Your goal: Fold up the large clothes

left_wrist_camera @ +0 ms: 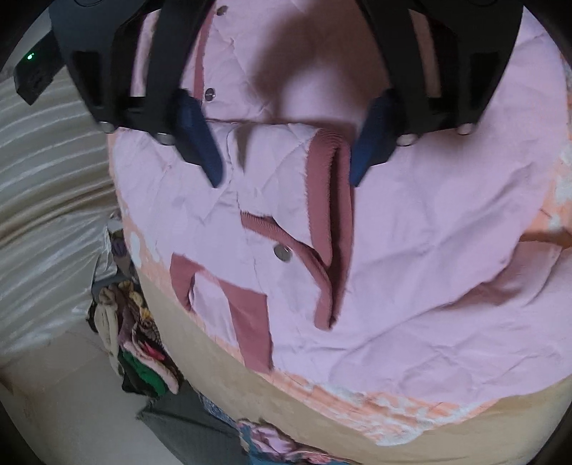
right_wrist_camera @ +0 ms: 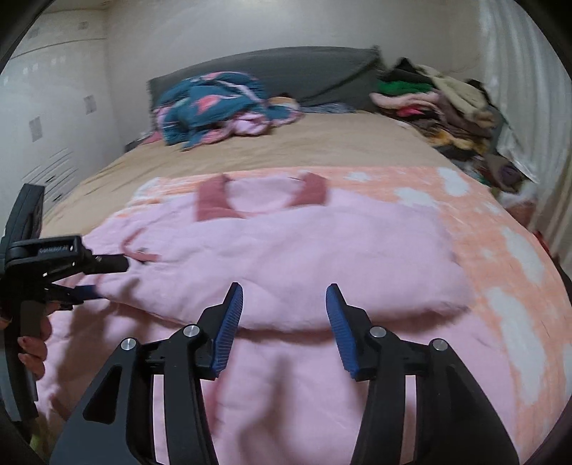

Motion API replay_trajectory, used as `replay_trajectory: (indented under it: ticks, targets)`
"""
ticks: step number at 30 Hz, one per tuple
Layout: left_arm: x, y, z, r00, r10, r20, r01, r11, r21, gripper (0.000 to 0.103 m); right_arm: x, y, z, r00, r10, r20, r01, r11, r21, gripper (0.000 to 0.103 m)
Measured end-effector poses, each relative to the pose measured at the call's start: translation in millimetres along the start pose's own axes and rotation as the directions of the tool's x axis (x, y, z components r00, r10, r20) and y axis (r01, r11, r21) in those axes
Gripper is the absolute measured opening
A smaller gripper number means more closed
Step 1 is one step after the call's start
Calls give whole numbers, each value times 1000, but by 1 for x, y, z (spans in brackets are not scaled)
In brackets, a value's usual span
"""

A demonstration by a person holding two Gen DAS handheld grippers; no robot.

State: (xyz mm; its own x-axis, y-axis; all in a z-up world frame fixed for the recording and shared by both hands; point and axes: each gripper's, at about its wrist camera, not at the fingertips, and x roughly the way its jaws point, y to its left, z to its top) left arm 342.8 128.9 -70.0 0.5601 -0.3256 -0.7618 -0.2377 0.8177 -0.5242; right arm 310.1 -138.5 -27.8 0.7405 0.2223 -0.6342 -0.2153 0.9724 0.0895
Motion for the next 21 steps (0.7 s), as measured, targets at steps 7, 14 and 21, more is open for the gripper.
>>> replay_trajectory:
  ticks: [7, 14, 21]
  targets:
    - [-7, -23, -6, 990, 84, 113, -104, 977, 186, 17, -4, -48, -35, 994, -80, -78, 86, 994, 69, 49]
    - [-73, -22, 18, 961, 0, 278, -45, 987, 157, 16, -16, -66, -30, 995, -89, -52, 94, 990, 106, 49]
    - [-38, 6, 21, 968, 139, 210, -166, 979, 116, 16, -2, -51, 5, 999, -47, -26, 48, 996, 73, 57]
